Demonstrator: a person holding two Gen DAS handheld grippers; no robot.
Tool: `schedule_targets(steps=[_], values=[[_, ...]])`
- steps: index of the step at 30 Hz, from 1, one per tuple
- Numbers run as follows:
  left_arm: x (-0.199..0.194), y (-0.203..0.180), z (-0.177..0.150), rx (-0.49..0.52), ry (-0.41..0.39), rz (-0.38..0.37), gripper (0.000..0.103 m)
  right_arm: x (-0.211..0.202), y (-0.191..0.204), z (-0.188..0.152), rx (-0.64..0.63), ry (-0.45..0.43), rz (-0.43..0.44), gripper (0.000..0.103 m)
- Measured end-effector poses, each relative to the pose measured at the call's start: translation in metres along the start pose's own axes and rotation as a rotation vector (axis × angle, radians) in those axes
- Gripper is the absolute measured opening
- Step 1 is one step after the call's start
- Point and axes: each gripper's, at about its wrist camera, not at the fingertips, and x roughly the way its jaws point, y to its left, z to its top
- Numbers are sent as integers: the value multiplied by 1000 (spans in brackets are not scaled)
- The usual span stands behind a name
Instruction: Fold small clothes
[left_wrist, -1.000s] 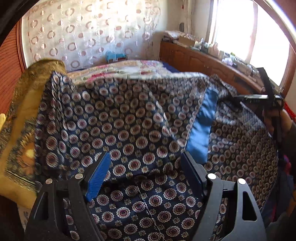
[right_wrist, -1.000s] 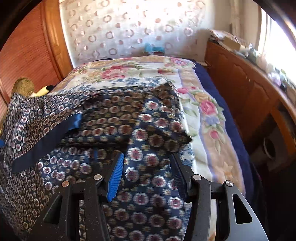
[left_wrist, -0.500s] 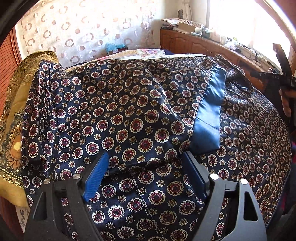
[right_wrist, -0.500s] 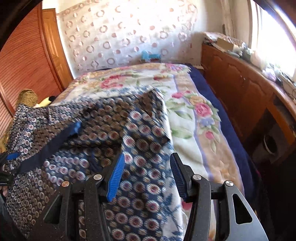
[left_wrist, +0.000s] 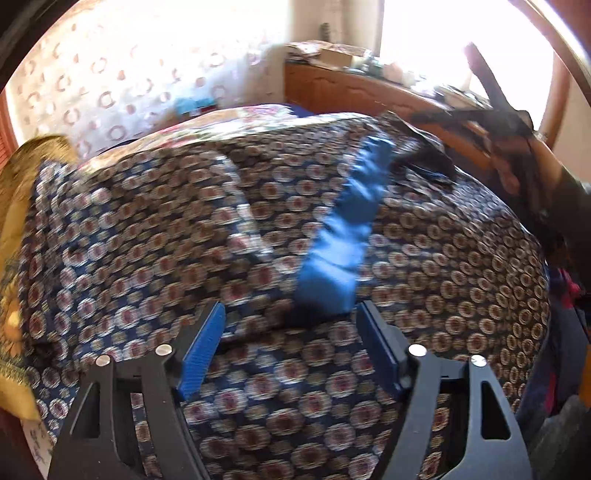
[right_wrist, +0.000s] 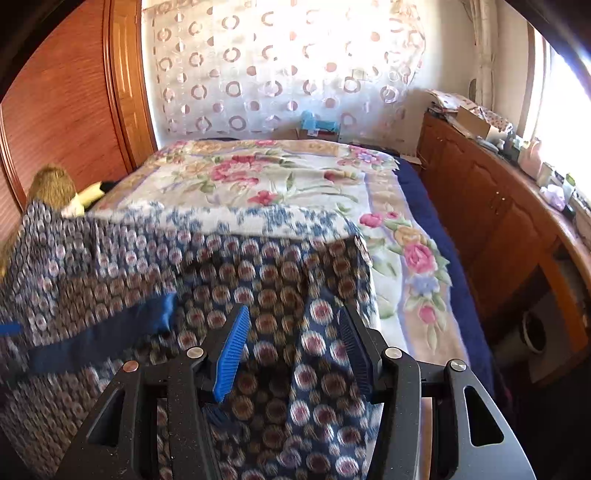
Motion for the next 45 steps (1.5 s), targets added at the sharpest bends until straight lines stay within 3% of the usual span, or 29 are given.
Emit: schedule_targets(steps=[8,11,14,16,17,18,19,23,31,38,45], values=[[19,-4,10,15,27,18,46,4,40,-5,-20,19,198,53],[15,2,7,10,17,39,30,14,53,-4,-33,37,229,53],[11,8,5,-10,5,43,5,34,60,-2,-6,76,239,53],[7,10,4,-18,-11,43,4,46,62,-1,32,100,255,49],[3,11,3,-22,-23,37,4,50,62,-1,52,102,269,35],[-1,12,2,-26,-36,29,4,52,60,1,63,104,287,12],[-8,12,1,-31,-50,23,4,52,62,0,59,106,301,5],[-46,6,-9,-29,-130,5,3,15,75,-17,-2,58,384,2],[-112,-13,-53,9,-214,5,3,-79,78,-82,7,-65,415,2],[-139,-35,-77,27,-237,-2,3,-112,78,-127,35,-53,427,2],[-134,-36,-99,-1,-199,8,3,-119,72,-143,23,-6,415,2]])
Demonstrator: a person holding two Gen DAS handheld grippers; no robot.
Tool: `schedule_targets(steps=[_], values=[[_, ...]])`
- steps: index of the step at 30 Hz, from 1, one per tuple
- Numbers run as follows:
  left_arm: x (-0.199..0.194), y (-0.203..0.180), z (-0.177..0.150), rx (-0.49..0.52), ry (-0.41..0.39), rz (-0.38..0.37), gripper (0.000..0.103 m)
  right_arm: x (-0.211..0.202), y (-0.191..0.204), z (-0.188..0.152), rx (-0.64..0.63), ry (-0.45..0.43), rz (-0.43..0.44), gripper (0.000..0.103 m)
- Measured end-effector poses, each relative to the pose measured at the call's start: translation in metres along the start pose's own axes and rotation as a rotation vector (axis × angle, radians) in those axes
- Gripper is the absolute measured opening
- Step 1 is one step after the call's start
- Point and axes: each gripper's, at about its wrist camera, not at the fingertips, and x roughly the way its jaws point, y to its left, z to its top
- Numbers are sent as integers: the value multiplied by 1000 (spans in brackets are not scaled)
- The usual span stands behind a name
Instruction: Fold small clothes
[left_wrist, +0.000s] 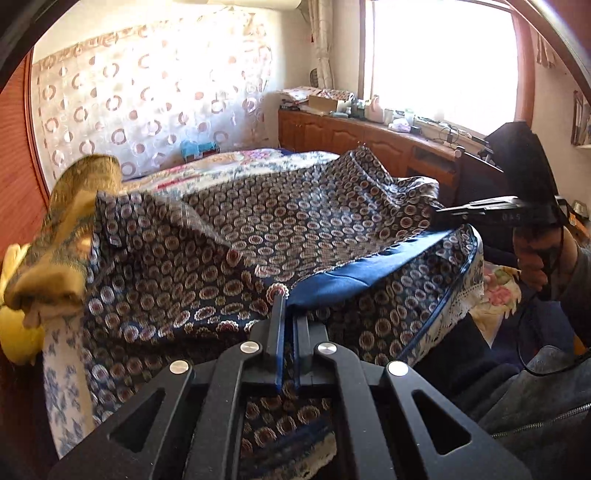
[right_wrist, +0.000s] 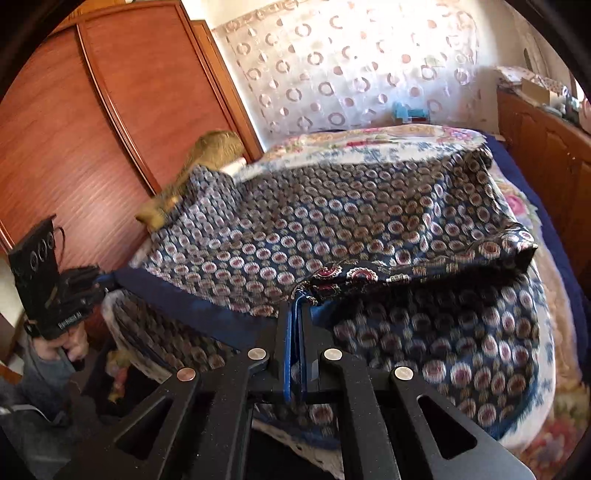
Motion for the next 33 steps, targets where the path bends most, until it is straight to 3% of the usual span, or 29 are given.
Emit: schedule_targets(steps=[2,6,13,17,22,24,27,31,32,33], values=[[3,-1,-5,-8,13,-1,3,-1,-2,-3,-5,14,-13,2],[6,-1,-9,-21,23,1,3,2,-2,-7,0,33,-74,16],[7,-2,-10,-37,24,-3,4,-31,-19,-6,10,-48,-146,30],[4,0,-9,-50,18,12,5,-41,-49,2,42,-93,-283,36],[-1,9,-9,-64,15,32,42,-34,-83,17,90,-109,-385,37],[-4,14,-9,-75,11,36,44,-31,-87,20,105,-121,-396,39],[-6,23,-11,-96,14,50,64,-12,-98,27,136,-110,-390,41],[-9,45,-12,-148,-7,94,65,12,-114,26,191,-78,-368,39],[-9,50,-11,-155,-8,107,65,14,-115,25,199,-67,-354,28],[-9,55,-10,-159,-8,123,65,15,-115,25,196,-64,-346,26]])
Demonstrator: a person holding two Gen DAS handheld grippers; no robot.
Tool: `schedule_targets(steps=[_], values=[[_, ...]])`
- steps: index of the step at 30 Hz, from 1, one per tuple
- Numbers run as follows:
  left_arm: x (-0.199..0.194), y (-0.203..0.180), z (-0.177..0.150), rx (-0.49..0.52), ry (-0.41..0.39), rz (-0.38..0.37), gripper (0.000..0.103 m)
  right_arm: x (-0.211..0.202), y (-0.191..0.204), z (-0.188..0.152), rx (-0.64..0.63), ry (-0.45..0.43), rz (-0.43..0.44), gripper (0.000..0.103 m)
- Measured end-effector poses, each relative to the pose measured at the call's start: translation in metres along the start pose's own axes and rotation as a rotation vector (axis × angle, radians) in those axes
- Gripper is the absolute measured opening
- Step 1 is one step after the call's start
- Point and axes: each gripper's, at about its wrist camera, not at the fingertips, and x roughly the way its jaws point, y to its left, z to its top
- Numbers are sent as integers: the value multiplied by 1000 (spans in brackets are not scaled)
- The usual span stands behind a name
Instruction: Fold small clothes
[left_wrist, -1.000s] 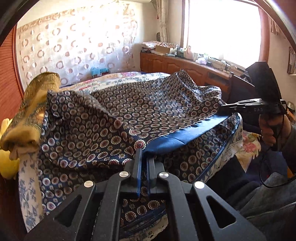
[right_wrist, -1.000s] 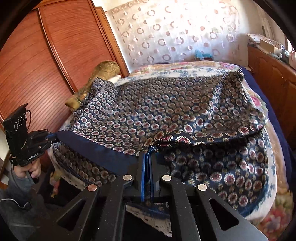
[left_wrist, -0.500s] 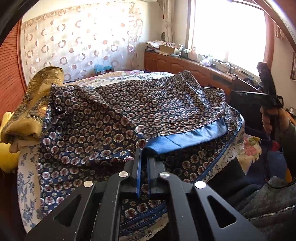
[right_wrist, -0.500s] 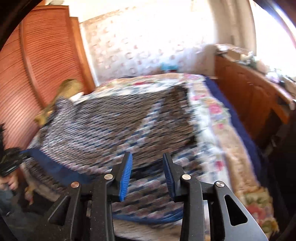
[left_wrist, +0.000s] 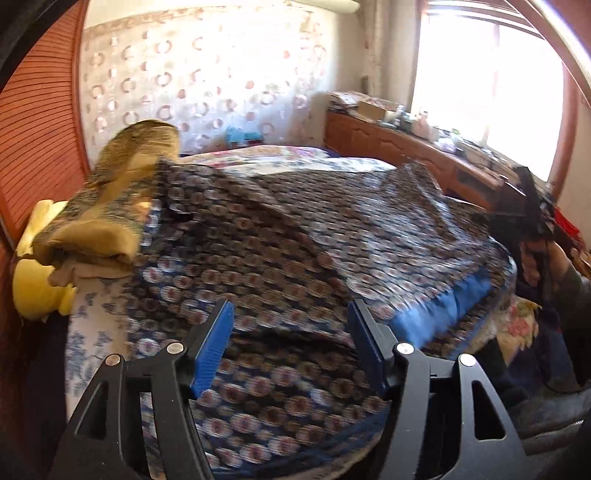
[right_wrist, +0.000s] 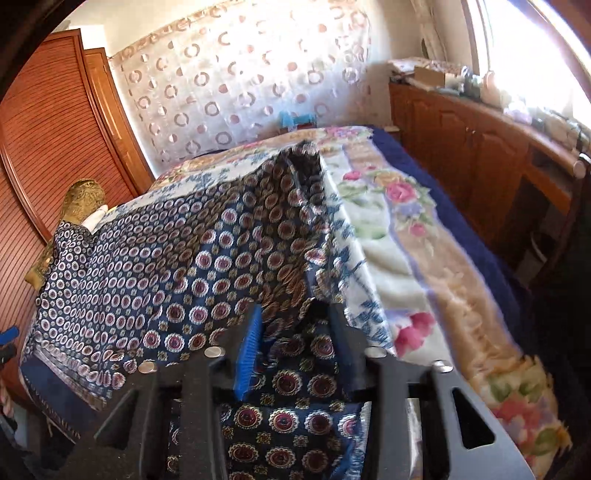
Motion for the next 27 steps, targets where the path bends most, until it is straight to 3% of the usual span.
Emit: schedule_targets(steps=[7,12,17,22,27], values=[[11,49,14,-54,-21,120,65,14,2,-7,-25,15,-31,26],[39,78,26,-70,29,187,64,17,6,-11,-52,-19,-55,26],[65,90,33,-72,82,166,45,20,15,-21,-119,-56,-100,26],[79,87,31,-29,133,173,5,19,14,-26,-123,-71,-96,26],[45,84,28,-42,58,152,2,20,9,-24,-117,-58,-70,25]])
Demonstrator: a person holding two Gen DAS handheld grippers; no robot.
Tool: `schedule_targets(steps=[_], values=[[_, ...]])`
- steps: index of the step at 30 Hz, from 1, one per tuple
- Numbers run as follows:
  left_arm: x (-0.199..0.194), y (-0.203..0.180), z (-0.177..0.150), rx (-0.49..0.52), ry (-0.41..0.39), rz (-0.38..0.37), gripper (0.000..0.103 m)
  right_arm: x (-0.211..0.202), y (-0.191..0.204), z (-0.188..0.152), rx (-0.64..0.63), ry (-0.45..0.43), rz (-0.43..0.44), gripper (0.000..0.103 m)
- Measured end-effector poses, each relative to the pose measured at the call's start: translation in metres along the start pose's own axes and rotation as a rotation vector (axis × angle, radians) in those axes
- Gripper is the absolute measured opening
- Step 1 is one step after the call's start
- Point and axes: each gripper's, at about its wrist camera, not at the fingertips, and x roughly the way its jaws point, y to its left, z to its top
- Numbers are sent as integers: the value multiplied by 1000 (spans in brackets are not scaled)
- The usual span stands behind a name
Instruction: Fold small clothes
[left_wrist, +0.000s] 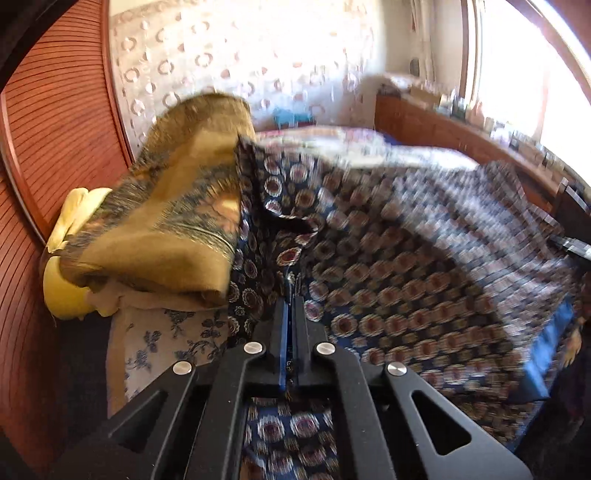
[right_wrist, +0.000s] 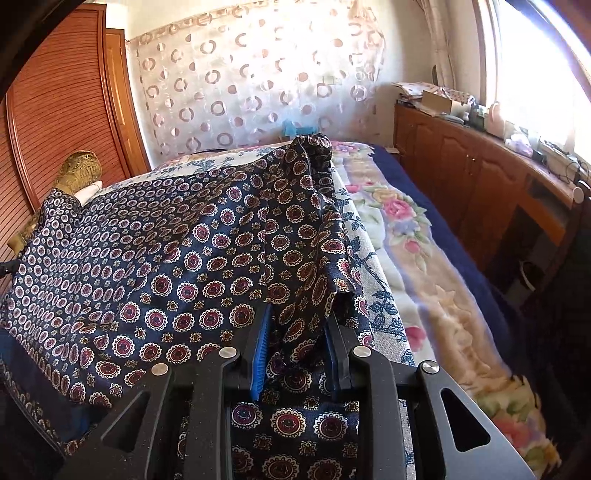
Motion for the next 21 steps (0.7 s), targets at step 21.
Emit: schedule_targets(steps=[21], values=[[-27,30,-51,-160,20,-15,2,-53,-33,-5,122,19,96,1]])
